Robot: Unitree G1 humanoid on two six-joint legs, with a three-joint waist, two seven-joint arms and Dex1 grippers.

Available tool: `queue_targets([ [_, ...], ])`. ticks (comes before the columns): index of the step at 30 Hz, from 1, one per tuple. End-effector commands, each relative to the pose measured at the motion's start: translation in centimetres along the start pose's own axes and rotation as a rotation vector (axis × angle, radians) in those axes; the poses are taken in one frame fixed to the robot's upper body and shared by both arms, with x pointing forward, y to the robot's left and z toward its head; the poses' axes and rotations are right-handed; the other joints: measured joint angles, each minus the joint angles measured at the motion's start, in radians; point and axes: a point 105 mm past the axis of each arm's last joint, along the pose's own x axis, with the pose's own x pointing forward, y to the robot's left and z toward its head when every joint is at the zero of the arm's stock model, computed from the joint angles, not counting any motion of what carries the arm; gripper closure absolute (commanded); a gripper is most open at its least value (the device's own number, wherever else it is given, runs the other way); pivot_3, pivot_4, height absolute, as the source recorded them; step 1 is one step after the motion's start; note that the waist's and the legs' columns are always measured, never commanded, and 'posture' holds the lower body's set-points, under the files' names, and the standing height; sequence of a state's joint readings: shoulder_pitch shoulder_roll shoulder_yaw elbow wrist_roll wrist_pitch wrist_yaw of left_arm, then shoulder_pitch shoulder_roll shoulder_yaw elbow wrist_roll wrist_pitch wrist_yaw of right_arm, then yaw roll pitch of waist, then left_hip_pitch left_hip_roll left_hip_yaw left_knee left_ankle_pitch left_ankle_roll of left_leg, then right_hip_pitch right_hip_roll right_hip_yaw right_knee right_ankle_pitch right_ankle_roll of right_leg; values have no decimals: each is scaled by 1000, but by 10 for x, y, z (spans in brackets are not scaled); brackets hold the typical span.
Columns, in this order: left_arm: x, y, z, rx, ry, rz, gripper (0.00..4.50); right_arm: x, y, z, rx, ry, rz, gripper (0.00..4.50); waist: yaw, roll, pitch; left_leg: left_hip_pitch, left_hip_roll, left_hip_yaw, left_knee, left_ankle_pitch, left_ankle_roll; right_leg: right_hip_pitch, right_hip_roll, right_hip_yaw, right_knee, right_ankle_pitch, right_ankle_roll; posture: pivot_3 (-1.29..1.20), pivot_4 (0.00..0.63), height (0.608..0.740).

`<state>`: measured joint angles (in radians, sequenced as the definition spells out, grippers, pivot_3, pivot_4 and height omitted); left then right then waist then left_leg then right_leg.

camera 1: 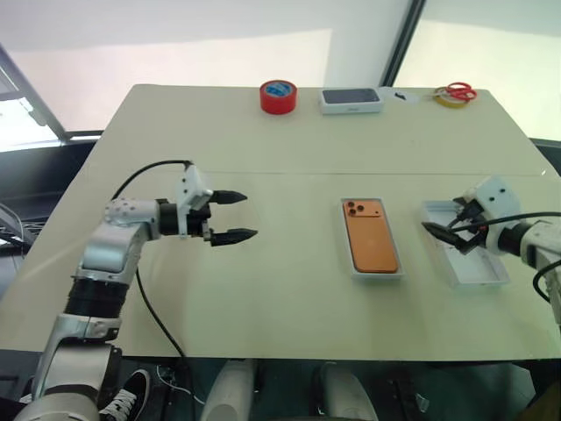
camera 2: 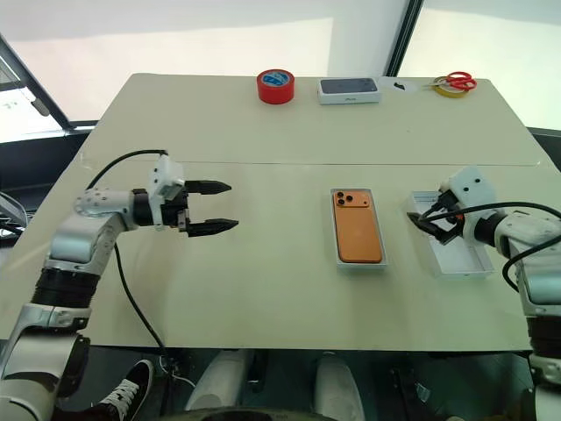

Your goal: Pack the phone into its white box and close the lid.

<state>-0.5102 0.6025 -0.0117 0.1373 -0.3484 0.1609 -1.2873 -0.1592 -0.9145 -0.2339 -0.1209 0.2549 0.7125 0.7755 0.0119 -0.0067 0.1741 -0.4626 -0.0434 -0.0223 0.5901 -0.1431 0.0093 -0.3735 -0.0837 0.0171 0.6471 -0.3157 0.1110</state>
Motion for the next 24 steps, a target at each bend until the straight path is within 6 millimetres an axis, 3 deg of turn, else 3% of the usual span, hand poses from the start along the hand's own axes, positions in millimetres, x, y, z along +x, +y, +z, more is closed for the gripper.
queue_targets([
  [1,-2,-9,7,86,-54,-40,0,-12,4,6,78,48,-3,47,-2,0,0,-1,0,1,0,0,0,0,0,1,0,0,0,0,150,738],
  [7,1,-26,4,101,-82,-89,0,-15,6,-3,182,213,-38,47,-8,1,0,0,0,2,1,0,0,0,0,2,1,0,0,0,150,738],
  [14,7,-31,7,127,-94,-78,0,-6,17,10,403,298,20,47,-22,1,0,-1,0,2,1,0,1,-1,0,1,1,0,0,0,150,738],
  [22,7,-33,7,123,-93,-39,0,6,15,9,369,373,3,47,-26,1,0,-2,0,3,1,0,1,-1,0,2,1,0,0,0,150,738],
  [24,8,-35,6,122,-92,-32,0,9,13,4,369,390,-11,549,-27,1,0,-1,0,3,1,-1,1,-1,0,2,1,0,0,0,150,738],
])
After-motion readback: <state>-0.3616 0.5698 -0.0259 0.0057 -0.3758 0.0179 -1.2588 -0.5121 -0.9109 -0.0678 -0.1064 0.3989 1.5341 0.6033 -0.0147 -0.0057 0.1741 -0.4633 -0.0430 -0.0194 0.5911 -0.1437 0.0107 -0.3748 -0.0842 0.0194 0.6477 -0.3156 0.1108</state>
